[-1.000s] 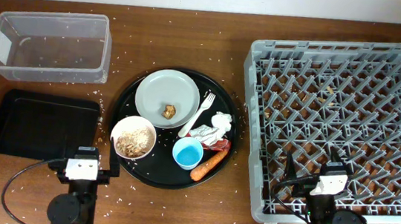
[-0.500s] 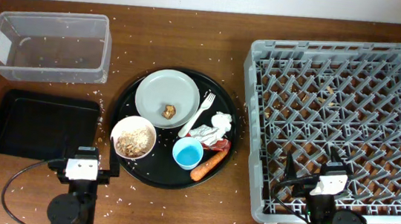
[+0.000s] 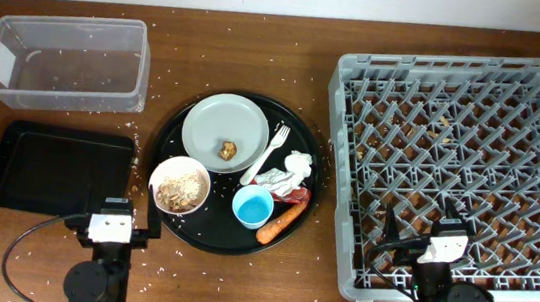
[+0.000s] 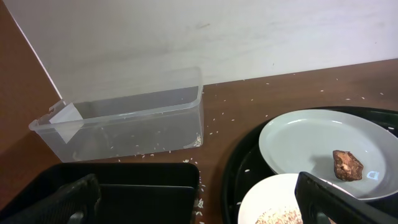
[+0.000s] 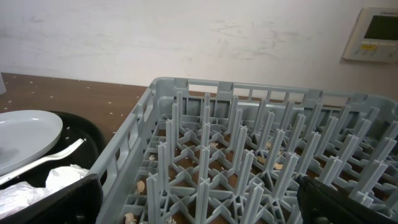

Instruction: Sort waste into correct bins and load items into the dishwasher rack

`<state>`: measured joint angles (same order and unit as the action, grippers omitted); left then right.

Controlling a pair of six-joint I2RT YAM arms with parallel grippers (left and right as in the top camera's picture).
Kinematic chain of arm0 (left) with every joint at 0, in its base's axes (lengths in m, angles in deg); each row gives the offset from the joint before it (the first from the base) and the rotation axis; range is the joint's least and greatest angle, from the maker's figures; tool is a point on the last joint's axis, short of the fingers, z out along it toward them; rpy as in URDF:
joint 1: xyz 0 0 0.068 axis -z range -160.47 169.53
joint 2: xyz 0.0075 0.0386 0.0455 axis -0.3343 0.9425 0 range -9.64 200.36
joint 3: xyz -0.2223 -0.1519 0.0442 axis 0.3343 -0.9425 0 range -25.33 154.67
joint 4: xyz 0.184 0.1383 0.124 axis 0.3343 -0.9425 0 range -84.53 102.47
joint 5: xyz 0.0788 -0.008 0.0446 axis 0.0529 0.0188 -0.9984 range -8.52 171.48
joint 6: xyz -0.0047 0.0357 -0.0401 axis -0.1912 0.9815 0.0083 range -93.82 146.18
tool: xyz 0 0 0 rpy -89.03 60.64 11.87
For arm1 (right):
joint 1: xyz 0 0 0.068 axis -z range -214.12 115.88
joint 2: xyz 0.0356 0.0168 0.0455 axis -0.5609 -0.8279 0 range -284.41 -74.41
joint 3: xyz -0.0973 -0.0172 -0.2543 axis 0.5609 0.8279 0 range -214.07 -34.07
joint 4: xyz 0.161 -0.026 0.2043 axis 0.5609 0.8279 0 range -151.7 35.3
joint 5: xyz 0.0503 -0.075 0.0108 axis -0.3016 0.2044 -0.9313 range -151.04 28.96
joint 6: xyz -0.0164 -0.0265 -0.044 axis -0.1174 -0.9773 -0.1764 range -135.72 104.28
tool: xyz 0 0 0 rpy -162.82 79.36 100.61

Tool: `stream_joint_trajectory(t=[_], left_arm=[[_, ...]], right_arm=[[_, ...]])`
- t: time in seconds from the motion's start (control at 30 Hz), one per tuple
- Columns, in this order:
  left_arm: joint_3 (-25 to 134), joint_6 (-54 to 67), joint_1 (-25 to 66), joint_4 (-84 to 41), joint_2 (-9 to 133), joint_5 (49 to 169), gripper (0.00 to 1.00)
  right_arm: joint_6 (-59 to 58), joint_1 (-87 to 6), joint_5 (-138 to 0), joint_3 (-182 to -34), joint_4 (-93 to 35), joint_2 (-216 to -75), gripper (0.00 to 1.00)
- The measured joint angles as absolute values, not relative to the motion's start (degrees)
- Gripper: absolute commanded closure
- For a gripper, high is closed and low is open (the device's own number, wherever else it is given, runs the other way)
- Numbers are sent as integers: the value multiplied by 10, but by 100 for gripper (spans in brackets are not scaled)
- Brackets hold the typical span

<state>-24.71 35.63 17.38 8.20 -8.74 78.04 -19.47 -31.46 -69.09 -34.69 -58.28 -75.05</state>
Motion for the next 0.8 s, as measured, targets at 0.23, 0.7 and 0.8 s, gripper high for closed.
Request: stream_joint_trajectory(t=[0.23, 0.7, 0.8], left_arm=[[-247, 360, 174, 102, -87, 762, 1], [-91, 369, 173, 184, 52, 808, 1], [109, 369, 173, 42, 224, 852, 1]], right_arm=[[-194, -315, -691, -347, -583, -751, 2], [-170, -315, -712, -729, -399, -935, 2], [-170, -315, -714, -875, -298, -1057, 2]])
